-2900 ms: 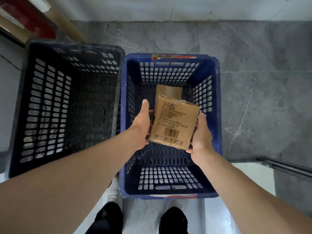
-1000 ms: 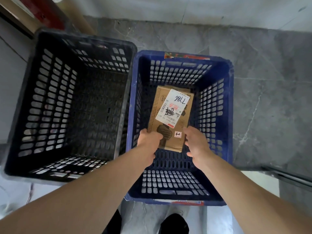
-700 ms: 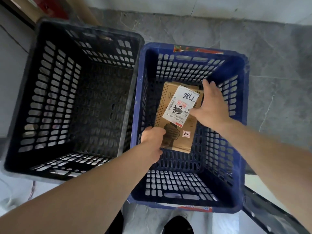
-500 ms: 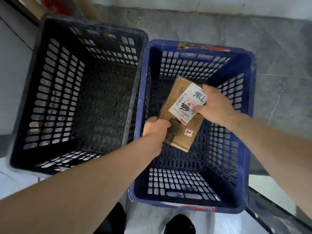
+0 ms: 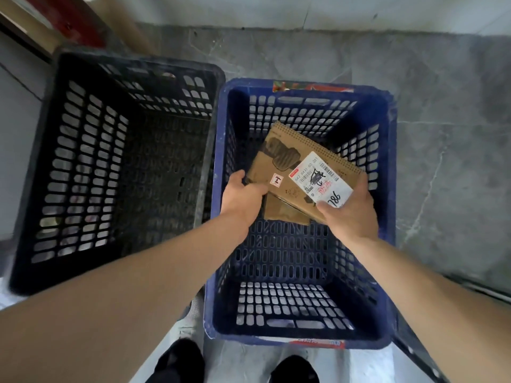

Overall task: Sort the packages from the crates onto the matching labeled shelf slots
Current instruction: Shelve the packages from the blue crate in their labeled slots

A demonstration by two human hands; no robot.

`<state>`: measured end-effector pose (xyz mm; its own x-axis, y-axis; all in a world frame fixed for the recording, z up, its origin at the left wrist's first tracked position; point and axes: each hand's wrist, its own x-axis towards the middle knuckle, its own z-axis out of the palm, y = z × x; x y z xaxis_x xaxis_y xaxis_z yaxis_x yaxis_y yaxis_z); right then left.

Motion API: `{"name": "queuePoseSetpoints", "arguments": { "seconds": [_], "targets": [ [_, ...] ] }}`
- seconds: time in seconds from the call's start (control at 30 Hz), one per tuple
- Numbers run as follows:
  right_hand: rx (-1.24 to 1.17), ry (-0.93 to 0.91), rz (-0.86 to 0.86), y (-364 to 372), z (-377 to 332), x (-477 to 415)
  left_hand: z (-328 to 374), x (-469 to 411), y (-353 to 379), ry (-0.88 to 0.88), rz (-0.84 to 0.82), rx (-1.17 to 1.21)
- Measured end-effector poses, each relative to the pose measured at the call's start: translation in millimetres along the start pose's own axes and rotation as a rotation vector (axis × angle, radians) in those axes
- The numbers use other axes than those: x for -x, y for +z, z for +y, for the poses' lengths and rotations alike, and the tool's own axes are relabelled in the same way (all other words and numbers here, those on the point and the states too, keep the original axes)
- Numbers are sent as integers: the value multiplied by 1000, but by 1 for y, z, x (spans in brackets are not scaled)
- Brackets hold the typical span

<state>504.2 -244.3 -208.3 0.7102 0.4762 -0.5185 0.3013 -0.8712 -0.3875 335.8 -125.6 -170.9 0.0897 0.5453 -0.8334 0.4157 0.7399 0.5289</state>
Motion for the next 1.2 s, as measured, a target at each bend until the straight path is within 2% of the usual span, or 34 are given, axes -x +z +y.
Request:
{"name": "queuePoseSetpoints", "arguments": {
  "seconds": [0.2,0.4,0.5,0.63,0.7,0.77,0.93,1.2],
  "targets": [
    [360,-245,-40,-15,-24,-41,-20,-3,6,-171,-56,106],
    [323,-140,-244,-10,-29,-16,-24,-5,11,-234,-155,180],
    [153,-16,-325,3,-21,3,-18,-3,8,-208,-159,172],
    [-449,265,-395,27,-20,4,-10,3,5,-267,-200,82],
    [-618,311,-380,49,-1,-8,-11,4,4,-278,-222,80],
    [-688,330,-403,56,5,-7,-12,8,3,-283,-220,80],
    [-770,350,-380,20,-28,36,11,41,-14,-252,-187,89],
    [-828,271,-250,-90,-127,132,92,147,-58,-173,-299,75]
  ]
}}
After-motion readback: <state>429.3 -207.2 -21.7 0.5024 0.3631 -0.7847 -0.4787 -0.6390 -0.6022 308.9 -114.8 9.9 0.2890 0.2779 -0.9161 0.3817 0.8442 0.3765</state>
